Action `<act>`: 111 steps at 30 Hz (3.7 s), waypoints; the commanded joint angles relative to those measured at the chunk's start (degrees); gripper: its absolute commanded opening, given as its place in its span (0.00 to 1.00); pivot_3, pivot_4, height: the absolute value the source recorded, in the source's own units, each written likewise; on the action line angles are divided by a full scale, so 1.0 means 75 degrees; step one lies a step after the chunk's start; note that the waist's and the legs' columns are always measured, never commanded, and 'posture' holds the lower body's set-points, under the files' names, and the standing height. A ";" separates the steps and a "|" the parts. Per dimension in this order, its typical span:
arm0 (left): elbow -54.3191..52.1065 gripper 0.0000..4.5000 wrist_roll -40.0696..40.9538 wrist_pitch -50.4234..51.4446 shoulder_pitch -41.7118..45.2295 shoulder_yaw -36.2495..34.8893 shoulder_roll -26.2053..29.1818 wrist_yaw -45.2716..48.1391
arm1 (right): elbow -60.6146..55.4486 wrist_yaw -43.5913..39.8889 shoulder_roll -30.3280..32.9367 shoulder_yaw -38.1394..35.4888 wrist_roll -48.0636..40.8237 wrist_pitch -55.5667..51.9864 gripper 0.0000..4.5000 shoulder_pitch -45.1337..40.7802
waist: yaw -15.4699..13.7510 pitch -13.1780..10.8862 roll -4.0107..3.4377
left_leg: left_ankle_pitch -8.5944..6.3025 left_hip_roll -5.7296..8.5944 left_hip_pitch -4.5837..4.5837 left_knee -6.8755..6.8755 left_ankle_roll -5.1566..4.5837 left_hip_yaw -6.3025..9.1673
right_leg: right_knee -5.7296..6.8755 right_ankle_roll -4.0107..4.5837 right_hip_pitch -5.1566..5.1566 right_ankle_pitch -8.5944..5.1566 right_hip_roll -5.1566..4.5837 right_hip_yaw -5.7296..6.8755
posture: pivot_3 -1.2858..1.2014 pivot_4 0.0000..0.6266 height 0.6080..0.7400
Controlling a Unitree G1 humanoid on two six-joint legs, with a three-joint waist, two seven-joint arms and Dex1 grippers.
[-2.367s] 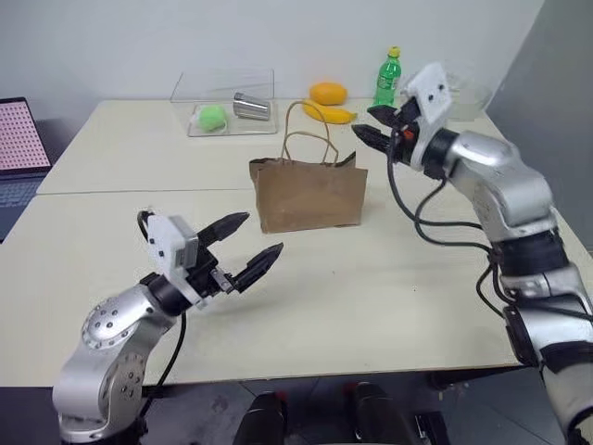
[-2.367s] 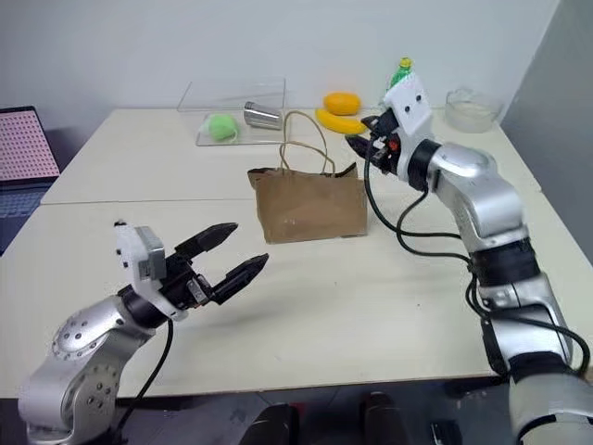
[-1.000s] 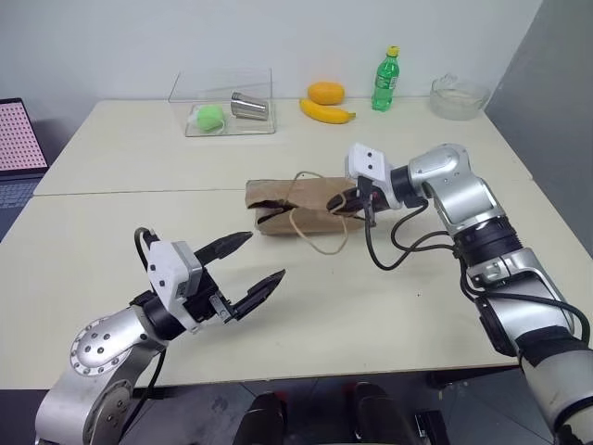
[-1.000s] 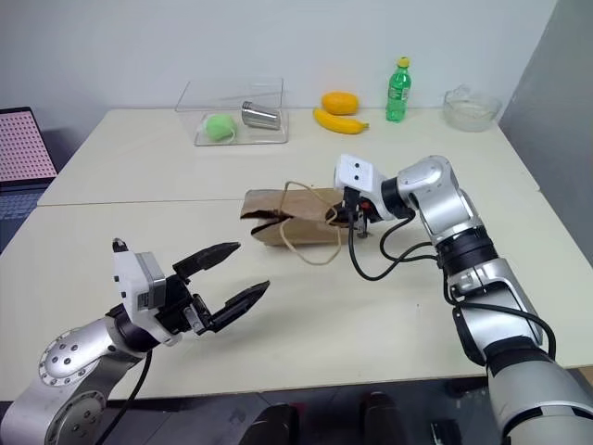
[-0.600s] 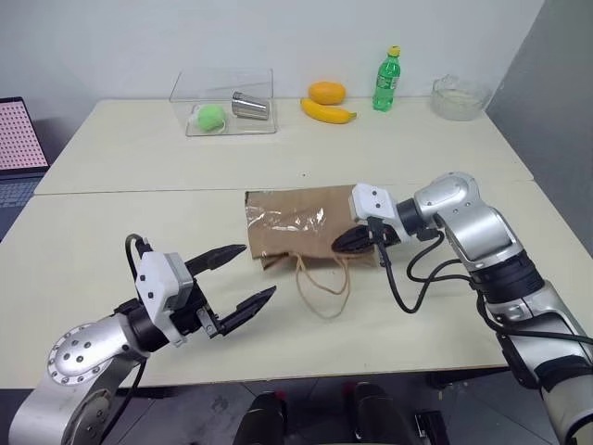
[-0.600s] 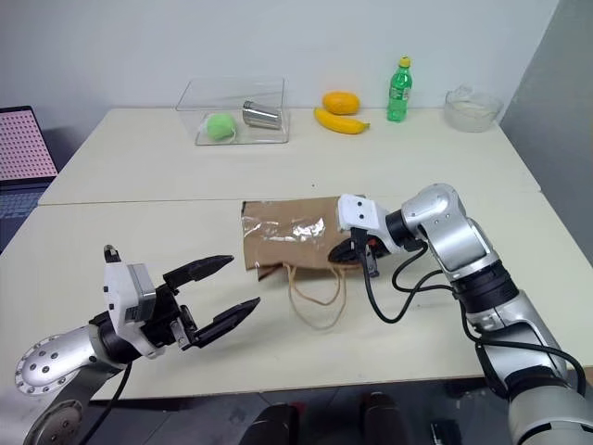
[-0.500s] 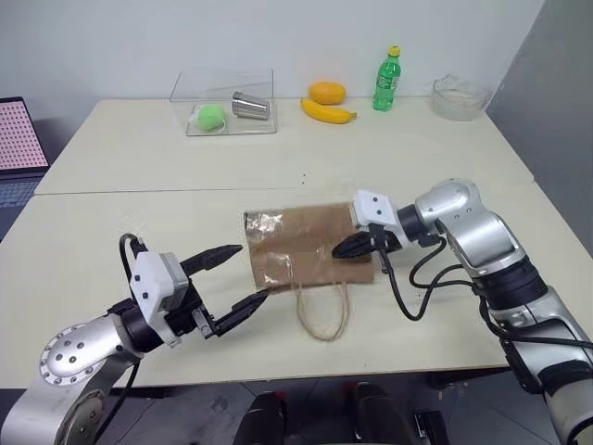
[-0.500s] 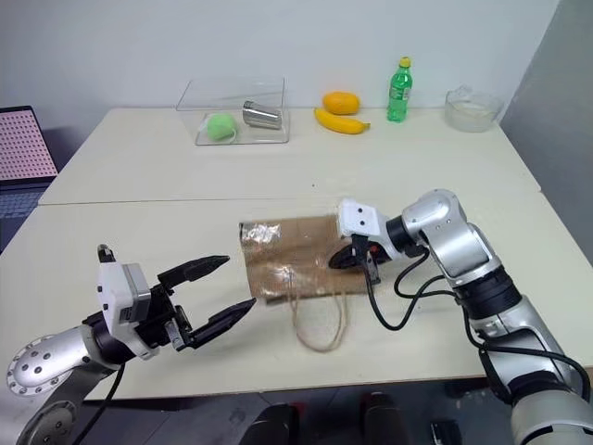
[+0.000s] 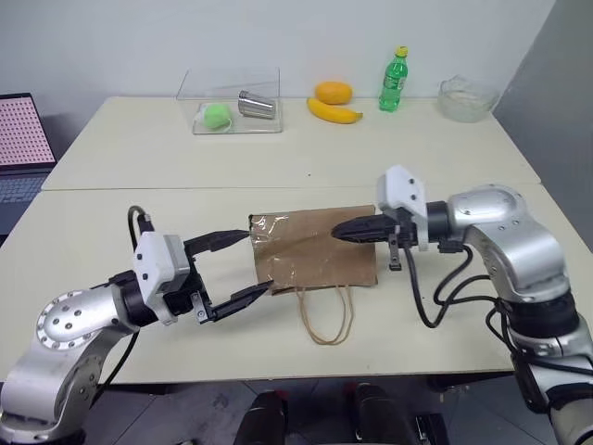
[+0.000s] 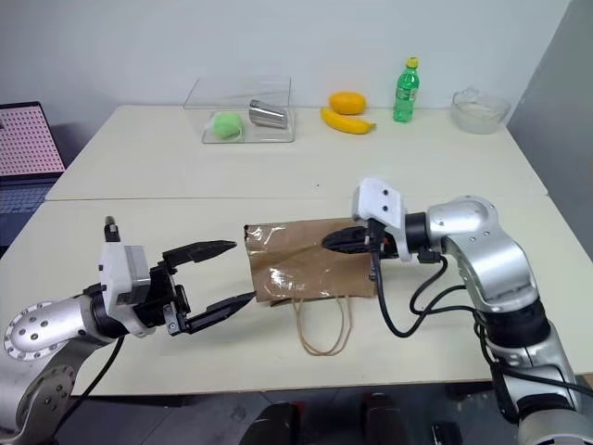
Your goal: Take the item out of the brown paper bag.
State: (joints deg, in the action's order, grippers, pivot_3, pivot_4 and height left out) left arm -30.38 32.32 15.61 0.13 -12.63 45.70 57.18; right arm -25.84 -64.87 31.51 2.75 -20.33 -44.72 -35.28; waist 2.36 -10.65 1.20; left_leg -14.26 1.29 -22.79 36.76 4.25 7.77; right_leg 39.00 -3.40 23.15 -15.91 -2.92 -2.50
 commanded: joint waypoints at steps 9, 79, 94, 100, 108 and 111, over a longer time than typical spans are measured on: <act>0.2286 1.00 -0.1407 -0.2575 0.2194 0.1740 0.0448 0.2723 | -0.3148 0.2050 0.0360 -0.1266 -0.1269 -0.0967 0.35 0.2872 | -0.0052 -0.0002 -0.0003 | 0.0000 0.0000 0.0002 -0.0003 0.0000 -0.0014 | -0.0003 -0.0002 0.0002 -0.0001 -0.0001 -0.0006 | 0.52 0.24 1.00; 0.4496 0.01 -0.2002 -0.2123 0.4879 0.3713 -0.2178 0.2215 | -0.4487 0.5704 0.4405 -0.0160 -0.4101 0.1196 0.92 0.5517 | -0.0057 0.0000 0.0006 | -0.0003 0.0003 0.0078 0.0015 -0.0007 0.0012 | -0.0026 -0.0020 -0.0113 -0.0010 0.0003 0.0005 | 0.52 0.24 1.00; 0.5188 0.01 -0.2217 -0.2526 0.5249 0.3426 -0.2223 0.2295 | -0.2668 0.4665 0.1901 0.2683 -0.2679 -0.0138 0.92 0.2341 | -0.0061 -0.0001 0.0009 | -0.0003 0.0004 0.0085 0.0010 -0.0008 0.0018 | -0.0029 -0.0018 -0.0115 -0.0010 0.0003 0.0008 | 0.52 0.24 1.00; 0.5403 0.01 -0.2235 -0.2730 0.5322 0.3396 -0.2202 0.2379 | -0.1555 0.4782 0.0826 0.3137 -0.2002 -0.0300 0.92 0.2398 | -0.0064 -0.0001 0.0009 | -0.0004 0.0007 0.0086 0.0010 -0.0008 0.0020 | -0.0026 -0.0017 -0.0114 -0.0009 0.0001 0.0008 | 0.52 0.24 1.00; 0.5572 0.00 -0.2254 -0.2974 0.5413 0.3385 -0.2278 0.2361 | -0.0637 0.5145 -0.0322 0.3348 -0.1264 -0.0714 0.70 0.2356 | -0.0056 -0.0001 0.0008 | -0.0004 0.0007 0.0090 0.0010 -0.0008 0.0020 | -0.0017 -0.0017 -0.0111 -0.0009 0.0002 0.0006 | 0.52 0.24 1.00; 0.5759 0.00 -0.2282 -0.3064 0.5585 0.3372 -0.2345 0.2348 | -0.0604 0.5147 -0.0486 0.3373 -0.1066 -0.0727 0.45 0.2429 | -0.0056 -0.0001 0.0008 | -0.0004 0.0007 0.0089 0.0009 -0.0008 0.0022 | -0.0018 -0.0017 -0.0111 -0.0009 0.0002 0.0008 | 0.52 0.24 1.00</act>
State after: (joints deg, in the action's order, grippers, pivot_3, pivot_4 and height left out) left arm 12.97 15.13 -6.06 40.02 14.28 28.56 74.89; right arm -29.05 -26.10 28.37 28.20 -28.82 -50.50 -17.16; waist 1.94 -10.66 1.26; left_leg -14.29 1.35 -22.12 36.83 4.19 7.94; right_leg 38.87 -3.53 22.32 -15.98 -2.91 -2.44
